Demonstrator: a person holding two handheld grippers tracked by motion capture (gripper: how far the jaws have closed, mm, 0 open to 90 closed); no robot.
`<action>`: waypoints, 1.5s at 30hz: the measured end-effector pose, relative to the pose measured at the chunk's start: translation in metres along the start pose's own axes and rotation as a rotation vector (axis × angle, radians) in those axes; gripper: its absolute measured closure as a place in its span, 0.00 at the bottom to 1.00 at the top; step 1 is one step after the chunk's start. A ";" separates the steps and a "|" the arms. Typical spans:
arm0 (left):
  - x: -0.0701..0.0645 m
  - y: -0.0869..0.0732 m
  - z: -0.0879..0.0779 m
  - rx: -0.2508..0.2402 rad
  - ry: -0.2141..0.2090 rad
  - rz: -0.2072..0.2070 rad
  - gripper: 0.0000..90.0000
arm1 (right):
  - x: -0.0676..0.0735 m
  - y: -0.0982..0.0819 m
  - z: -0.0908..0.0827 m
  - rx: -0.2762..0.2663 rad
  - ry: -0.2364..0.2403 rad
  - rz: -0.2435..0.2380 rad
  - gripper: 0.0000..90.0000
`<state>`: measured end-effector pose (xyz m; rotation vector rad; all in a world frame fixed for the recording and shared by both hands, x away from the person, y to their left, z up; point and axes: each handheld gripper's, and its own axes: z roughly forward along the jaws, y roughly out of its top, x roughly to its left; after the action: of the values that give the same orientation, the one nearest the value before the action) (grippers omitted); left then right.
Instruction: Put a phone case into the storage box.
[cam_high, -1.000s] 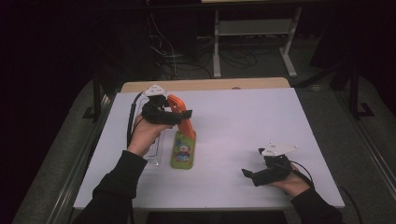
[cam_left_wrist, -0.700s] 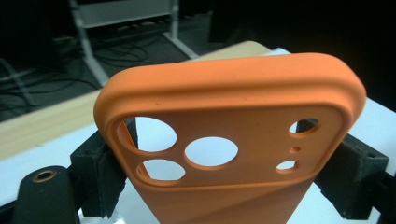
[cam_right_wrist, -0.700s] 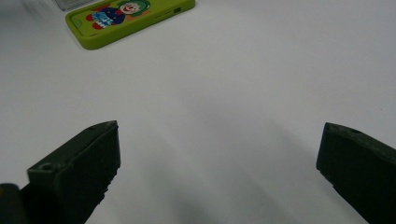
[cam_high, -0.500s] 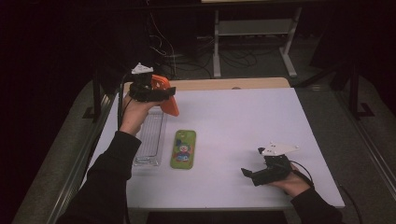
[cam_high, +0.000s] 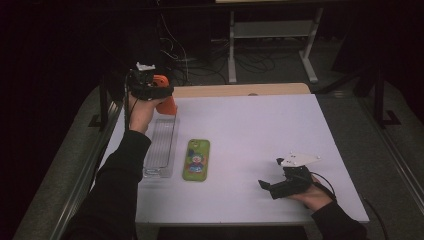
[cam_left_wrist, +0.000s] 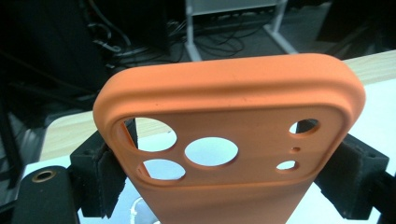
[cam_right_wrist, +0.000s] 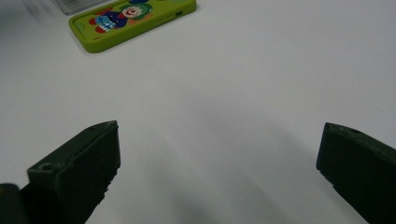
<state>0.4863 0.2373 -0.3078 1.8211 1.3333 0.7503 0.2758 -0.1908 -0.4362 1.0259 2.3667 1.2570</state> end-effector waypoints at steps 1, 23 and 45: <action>0.001 0.000 0.003 0.009 0.012 -0.002 0.15 | 0.000 0.000 0.000 -0.001 0.001 0.000 0.00; 0.002 -0.019 0.055 0.162 0.152 -0.027 0.15 | -0.001 0.000 -0.003 -0.016 0.005 0.002 0.00; 0.000 -0.026 0.072 0.192 0.203 -0.039 0.13 | -0.001 -0.001 -0.004 -0.017 0.001 0.005 0.00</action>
<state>0.5304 0.2257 -0.3688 1.9009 1.6152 0.8283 0.2745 -0.1945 -0.4346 1.0275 2.3515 1.2769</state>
